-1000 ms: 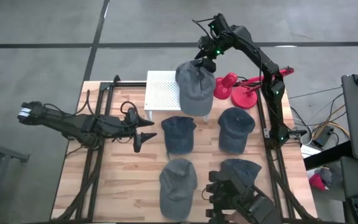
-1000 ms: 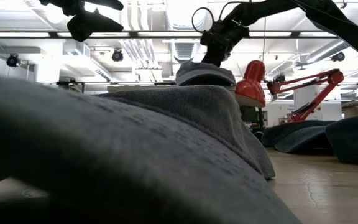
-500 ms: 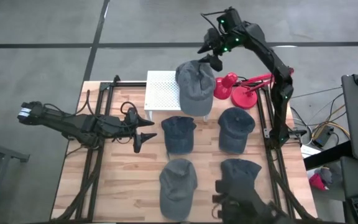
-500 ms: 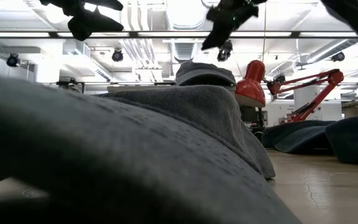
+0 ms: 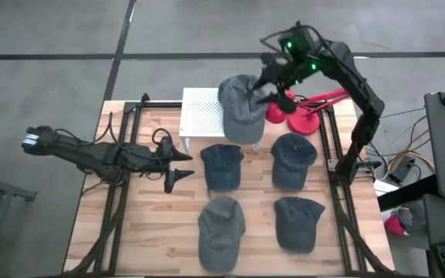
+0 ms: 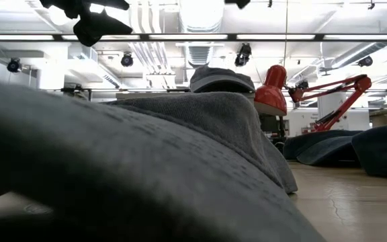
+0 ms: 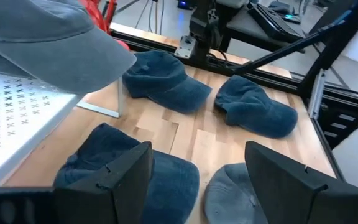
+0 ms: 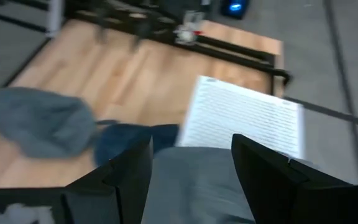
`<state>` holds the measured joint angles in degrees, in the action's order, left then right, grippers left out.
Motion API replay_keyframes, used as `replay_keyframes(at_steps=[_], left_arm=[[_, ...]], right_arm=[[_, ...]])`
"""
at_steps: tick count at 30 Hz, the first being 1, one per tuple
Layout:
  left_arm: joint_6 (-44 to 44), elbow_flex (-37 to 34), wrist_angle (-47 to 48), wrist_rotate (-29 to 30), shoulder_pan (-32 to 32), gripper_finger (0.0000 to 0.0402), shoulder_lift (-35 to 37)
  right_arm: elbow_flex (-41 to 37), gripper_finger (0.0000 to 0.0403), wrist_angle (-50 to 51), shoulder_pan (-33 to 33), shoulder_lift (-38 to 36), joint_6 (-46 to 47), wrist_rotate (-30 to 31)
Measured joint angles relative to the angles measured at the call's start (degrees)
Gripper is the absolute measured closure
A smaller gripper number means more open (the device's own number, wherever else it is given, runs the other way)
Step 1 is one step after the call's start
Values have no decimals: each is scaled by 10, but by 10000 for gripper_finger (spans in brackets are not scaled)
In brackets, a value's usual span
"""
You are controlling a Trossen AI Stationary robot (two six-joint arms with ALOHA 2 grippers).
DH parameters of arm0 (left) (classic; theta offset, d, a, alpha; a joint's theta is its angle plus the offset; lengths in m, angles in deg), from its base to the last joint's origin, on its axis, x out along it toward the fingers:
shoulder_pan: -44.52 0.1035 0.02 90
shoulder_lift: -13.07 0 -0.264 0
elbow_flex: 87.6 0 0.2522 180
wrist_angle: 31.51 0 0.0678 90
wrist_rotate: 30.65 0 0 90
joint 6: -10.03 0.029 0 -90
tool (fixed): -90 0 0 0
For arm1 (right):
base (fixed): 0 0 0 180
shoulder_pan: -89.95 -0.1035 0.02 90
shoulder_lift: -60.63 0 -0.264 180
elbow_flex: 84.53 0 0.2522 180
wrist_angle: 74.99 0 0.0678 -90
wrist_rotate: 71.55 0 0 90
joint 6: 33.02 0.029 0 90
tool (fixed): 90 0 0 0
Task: Pick & Place hat
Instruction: Stack the gray cap on the gray cap on the shelf
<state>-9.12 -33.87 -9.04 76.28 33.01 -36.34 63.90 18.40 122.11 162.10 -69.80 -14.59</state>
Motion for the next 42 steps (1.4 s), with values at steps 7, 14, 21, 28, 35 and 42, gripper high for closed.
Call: replay_keyframes(at_steps=[7,14,21,28,35,42], left_arm=[[8,-18,-7,-15,-1,140,0],[8,-45,-38,-58,-9,140,2],[34,-47,-36,-58,-28,140,5],[40,-66,-46,-58,-55,140,14],[34,-145,-120,-58,-86,140,72],[29,-198,-121,-58,-100,140,159]], right_arm=[[0,188,59,-110,-17,62,0],[-3,188,88,-207,-13,174,1],[-36,188,89,-277,3,288,21],[-151,188,37,-323,10,346,58],[-295,188,-71,-337,10,423,60],[-420,188,-169,-339,10,509,60]])
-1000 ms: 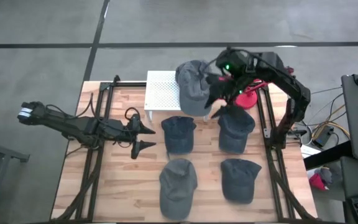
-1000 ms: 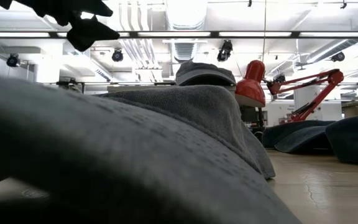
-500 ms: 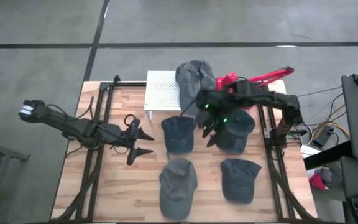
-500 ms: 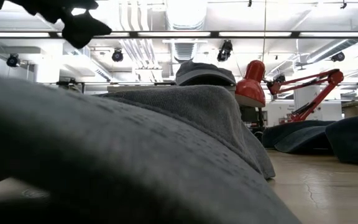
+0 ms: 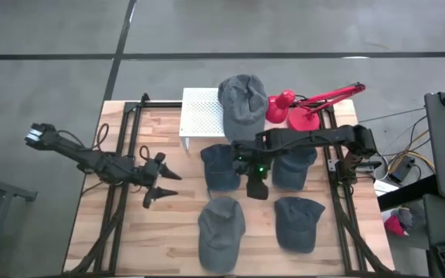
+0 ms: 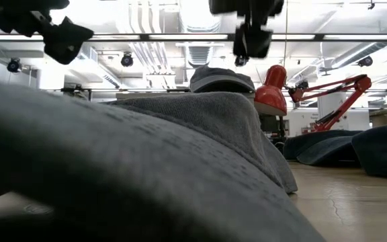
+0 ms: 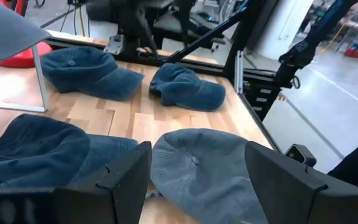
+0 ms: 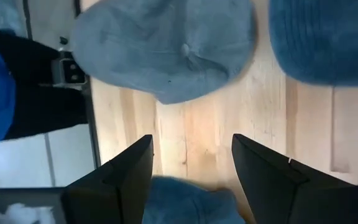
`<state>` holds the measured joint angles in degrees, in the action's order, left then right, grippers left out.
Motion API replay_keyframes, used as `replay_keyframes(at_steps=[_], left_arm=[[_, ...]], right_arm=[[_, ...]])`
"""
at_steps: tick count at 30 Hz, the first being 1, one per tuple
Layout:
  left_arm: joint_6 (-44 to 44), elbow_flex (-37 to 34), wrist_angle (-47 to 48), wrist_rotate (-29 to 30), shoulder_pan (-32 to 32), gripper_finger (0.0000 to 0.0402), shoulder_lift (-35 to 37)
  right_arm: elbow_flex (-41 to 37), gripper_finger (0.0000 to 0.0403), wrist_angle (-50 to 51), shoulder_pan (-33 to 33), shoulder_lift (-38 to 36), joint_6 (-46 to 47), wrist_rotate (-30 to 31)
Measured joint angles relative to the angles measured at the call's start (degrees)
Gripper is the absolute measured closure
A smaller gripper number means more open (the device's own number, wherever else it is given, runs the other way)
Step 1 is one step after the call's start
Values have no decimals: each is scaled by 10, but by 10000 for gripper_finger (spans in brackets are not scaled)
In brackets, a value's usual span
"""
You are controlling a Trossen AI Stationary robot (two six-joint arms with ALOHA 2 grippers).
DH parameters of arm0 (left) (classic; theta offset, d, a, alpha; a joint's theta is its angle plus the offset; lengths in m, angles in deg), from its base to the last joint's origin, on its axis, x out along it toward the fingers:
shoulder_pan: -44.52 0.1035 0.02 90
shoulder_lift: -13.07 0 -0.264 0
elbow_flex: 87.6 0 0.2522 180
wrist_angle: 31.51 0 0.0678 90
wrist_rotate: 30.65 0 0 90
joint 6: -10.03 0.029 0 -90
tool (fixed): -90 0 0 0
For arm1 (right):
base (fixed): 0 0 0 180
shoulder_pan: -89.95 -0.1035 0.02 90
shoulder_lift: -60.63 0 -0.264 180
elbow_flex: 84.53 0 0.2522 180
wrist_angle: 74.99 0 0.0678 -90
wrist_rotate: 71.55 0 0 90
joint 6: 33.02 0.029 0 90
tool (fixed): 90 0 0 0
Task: Pick & Place hat
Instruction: Stack the gray cap on the gray cap on the shelf
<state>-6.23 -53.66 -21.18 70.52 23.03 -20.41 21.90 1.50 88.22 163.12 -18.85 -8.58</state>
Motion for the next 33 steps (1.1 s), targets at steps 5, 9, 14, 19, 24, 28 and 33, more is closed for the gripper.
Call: replay_keyframes(at_steps=[5,9,14,19,24,28,33], left_arm=[[1,-26,5,0,0,140,42],[-4,-45,6,0,0,140,60],[-14,-56,8,0,0,140,69],[-13,-56,9,0,0,140,69],[-13,-56,9,0,0,140,69],[-13,-56,9,0,0,140,69],[-14,-56,9,0,0,140,69]], right_arm=[[-67,188,-77,-1,0,55,-2],[-102,188,-139,-1,0,97,-4],[-128,188,-206,-2,0,136,-5],[-148,185,-245,-2,0,160,-6],[-171,162,-265,-6,0,183,-6],[-183,132,-289,-15,1,189,-6],[-168,106,-303,-35,21,189,7]])
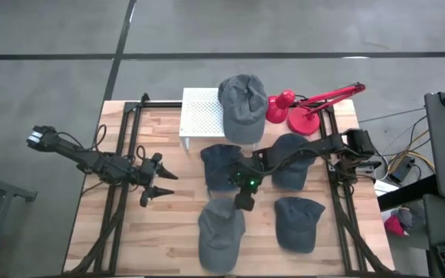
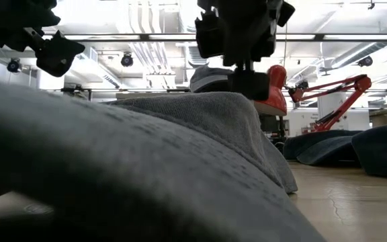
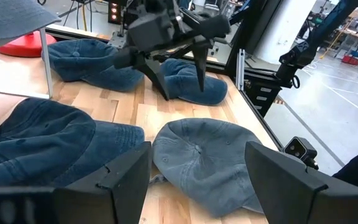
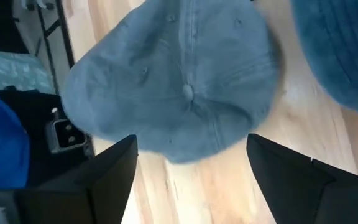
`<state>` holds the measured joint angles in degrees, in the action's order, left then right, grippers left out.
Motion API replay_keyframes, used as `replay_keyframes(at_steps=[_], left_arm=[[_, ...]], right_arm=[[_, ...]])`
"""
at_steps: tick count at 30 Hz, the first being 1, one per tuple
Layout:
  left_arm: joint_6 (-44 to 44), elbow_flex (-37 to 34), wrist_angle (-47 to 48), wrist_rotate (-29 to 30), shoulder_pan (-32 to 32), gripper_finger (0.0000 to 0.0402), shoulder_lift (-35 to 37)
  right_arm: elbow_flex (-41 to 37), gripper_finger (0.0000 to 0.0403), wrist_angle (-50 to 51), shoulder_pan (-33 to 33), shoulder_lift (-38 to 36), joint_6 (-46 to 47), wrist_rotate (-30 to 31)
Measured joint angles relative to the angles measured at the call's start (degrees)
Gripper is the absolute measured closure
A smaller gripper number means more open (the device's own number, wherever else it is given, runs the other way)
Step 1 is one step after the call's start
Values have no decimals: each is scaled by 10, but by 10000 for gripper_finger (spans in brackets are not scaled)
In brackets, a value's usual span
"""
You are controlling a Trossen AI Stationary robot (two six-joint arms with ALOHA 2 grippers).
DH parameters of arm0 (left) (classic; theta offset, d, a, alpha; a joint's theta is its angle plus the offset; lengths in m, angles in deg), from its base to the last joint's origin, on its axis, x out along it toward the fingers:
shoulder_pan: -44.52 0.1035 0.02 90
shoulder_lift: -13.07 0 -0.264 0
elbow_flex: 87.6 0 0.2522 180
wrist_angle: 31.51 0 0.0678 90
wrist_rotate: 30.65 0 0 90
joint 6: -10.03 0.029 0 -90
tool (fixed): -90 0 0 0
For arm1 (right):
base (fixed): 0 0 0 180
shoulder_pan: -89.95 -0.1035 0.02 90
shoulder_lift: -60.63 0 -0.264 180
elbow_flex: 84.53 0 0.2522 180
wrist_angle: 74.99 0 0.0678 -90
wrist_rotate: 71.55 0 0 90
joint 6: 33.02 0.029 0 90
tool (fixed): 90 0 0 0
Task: Pick & Place hat
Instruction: Stack the gray cap on the gray cap on the shelf
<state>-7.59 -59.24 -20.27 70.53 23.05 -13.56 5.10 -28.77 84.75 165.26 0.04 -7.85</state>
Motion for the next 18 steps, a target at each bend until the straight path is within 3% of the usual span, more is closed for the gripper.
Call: replay_keyframes(at_steps=[7,13,18], left_arm=[[-3,0,0,0,0,140,0],[-8,0,0,0,0,140,0],[-9,0,0,0,0,140,0]], right_arm=[[44,110,5,-19,61,-2,12],[94,117,85,-17,105,-20,14],[108,115,115,-18,104,-33,27]])
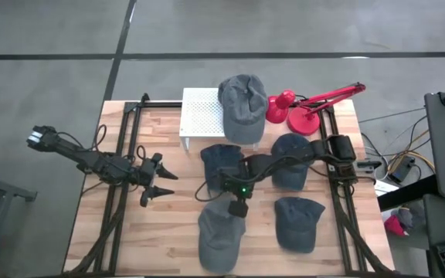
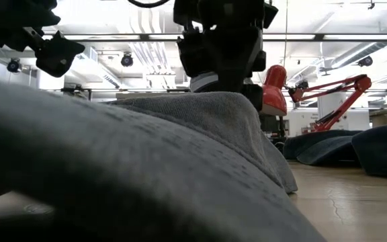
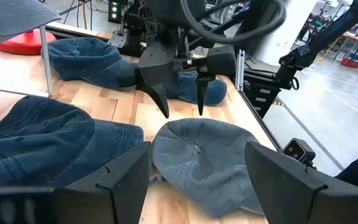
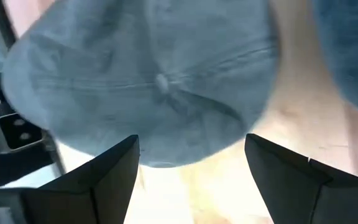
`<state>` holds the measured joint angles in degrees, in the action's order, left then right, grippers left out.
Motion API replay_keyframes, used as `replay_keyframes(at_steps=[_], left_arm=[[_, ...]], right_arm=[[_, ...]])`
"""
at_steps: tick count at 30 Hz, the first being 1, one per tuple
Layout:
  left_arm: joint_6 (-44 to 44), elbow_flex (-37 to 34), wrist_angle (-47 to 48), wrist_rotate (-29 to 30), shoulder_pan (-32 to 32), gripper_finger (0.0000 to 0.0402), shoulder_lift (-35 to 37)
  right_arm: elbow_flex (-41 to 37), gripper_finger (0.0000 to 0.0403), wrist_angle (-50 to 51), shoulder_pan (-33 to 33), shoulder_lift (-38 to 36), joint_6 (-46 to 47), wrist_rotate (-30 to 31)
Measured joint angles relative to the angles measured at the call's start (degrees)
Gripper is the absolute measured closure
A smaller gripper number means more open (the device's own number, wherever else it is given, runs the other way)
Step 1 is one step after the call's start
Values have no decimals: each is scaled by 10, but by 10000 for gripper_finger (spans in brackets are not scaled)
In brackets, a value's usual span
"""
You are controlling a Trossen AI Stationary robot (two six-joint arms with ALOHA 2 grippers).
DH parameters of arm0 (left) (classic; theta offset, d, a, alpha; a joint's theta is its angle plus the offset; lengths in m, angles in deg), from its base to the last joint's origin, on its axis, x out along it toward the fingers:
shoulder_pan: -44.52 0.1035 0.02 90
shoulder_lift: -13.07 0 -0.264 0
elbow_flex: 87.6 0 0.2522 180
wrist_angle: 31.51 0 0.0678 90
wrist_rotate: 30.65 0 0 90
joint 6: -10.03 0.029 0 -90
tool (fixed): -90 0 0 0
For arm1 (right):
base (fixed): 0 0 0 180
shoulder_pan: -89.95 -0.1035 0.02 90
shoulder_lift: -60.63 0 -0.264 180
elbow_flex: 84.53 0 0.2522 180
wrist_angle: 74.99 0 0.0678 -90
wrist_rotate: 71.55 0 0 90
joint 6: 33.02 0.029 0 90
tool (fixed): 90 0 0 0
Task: Pick & Place hat
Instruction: Stack the gray cap on the gray cap on the shelf
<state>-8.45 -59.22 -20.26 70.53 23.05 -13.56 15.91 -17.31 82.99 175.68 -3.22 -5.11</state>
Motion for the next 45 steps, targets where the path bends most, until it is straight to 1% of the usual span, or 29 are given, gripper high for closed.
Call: replay_keyframes(at_steps=[6,8,13,17,26,30,33,36,40,45], left_arm=[[2,0,0,0,0,140,0],[2,0,0,0,0,140,0],[2,0,0,0,0,140,0],[2,0,0,0,0,140,0],[2,0,0,0,0,140,0],[2,0,1,0,0,140,0],[1,0,1,0,0,140,0],[1,0,1,0,0,140,0],[1,0,1,0,0,140,0],[0,0,1,0,0,140,0]], right_arm=[[0,120,3,0,-5,-1,43],[-1,119,1,0,-5,-1,48],[-8,115,-1,0,-6,-2,86],[-10,117,-17,0,6,-3,88],[-11,113,-25,0,68,-4,81],[-9,123,-23,-2,85,-3,73],[-10,141,-23,-2,87,-2,74],[-11,171,-22,-2,87,-2,80],[-11,226,-18,-2,85,-2,89],[-12,307,-2,-2,71,-14,94]])
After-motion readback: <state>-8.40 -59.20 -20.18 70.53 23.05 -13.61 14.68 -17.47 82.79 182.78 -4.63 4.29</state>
